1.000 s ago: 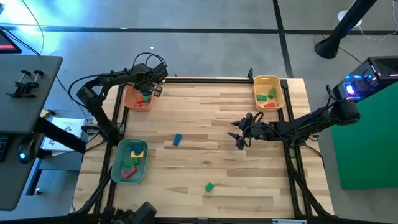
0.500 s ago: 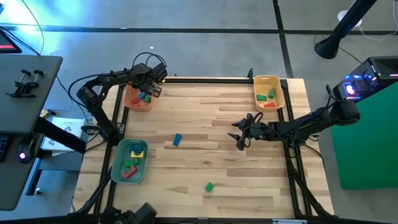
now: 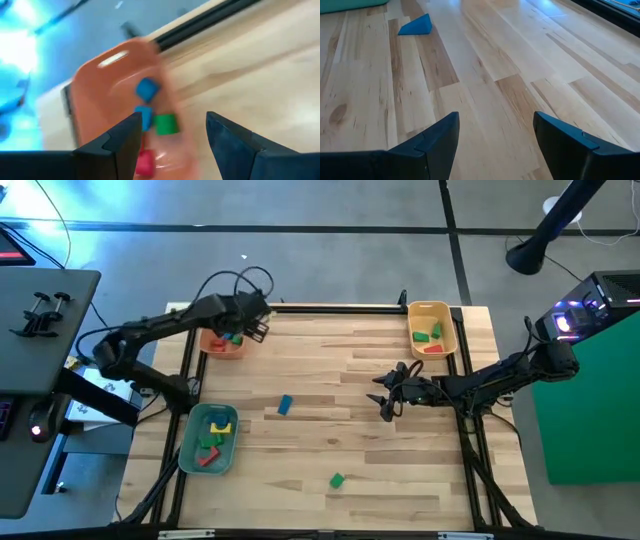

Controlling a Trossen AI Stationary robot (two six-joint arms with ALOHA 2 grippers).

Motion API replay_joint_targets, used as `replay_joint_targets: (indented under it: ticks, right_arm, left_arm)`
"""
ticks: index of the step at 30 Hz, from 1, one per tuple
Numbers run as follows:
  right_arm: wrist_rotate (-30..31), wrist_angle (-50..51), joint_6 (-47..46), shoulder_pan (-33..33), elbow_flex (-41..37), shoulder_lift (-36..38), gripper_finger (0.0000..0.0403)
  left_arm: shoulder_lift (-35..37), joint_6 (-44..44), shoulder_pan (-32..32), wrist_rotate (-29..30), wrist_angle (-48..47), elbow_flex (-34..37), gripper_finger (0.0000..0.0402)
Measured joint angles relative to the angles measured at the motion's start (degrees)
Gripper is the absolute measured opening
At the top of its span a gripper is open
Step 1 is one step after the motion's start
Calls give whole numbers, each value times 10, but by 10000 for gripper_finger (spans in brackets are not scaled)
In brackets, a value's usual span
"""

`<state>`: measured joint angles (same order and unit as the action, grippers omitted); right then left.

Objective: Sort blocks by size
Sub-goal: Put the blue triangular block into the yellow bin

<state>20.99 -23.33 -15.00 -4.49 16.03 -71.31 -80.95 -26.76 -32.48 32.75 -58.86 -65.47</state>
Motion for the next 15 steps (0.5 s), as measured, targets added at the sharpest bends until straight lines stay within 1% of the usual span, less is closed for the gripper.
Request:
replay_joint_targets:
  ticks: [3, 6, 11, 13, 15]
  right_arm:
    - [0, 0, -2, 0, 0, 0, 252]
    - [0, 0, -6, 0, 0, 0, 252]
    - [0, 1, -9, -1, 0, 0, 252]
    - [0, 5, -14, -1, 0, 0, 252]
    - [0, 8, -15, -1, 0, 0, 252]
  left_arm:
    - [14, 3, 74, 0, 20, 0, 205]
    - [13, 24, 170, 14, 43, 0, 203]
    - [-22, 67, 357, 109, 90, 0, 202]
    - [-43, 39, 419, 149, 105, 0, 202]
    - [-63, -18, 467, 181, 104, 0, 202]
